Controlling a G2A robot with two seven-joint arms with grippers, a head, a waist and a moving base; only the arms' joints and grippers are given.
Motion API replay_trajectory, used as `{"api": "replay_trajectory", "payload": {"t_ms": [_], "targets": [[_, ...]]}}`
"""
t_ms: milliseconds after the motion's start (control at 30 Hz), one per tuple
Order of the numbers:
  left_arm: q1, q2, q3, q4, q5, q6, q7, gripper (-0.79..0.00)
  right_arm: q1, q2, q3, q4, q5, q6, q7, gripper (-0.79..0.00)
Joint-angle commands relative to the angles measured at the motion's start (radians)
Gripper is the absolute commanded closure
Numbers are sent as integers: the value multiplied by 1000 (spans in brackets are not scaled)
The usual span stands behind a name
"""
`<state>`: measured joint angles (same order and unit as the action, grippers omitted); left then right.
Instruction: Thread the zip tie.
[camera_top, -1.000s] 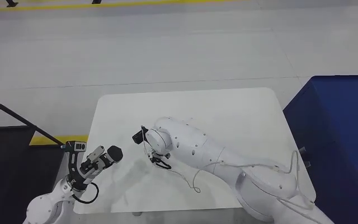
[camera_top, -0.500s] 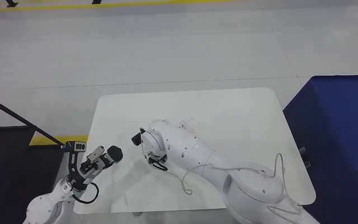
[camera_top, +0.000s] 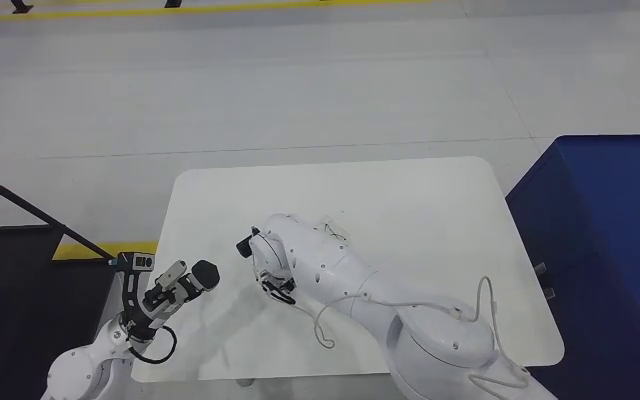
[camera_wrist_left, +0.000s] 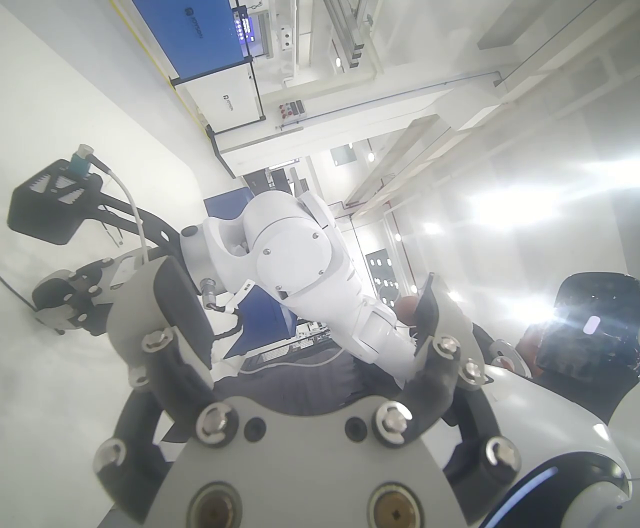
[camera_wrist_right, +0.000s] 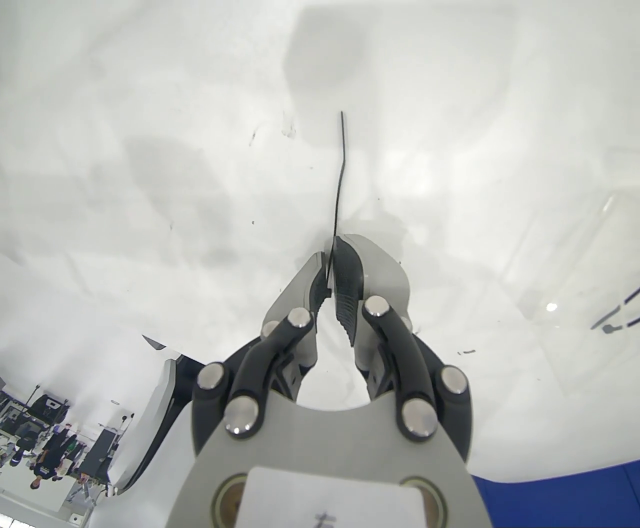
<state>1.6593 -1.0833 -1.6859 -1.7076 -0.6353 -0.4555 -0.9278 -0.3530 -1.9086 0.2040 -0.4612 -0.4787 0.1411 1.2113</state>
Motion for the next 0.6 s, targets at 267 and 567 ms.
{"api": "replay_trajectory", "payload": {"t_ms": [267, 567], "targets": [[0, 0, 0, 0, 0, 0, 0, -785, 8, -34, 24, 59, -5, -2, -1, 0], [0, 0, 0, 0, 0, 0, 0, -785, 77, -7, 138, 104, 133, -132, 49, 0]]}}
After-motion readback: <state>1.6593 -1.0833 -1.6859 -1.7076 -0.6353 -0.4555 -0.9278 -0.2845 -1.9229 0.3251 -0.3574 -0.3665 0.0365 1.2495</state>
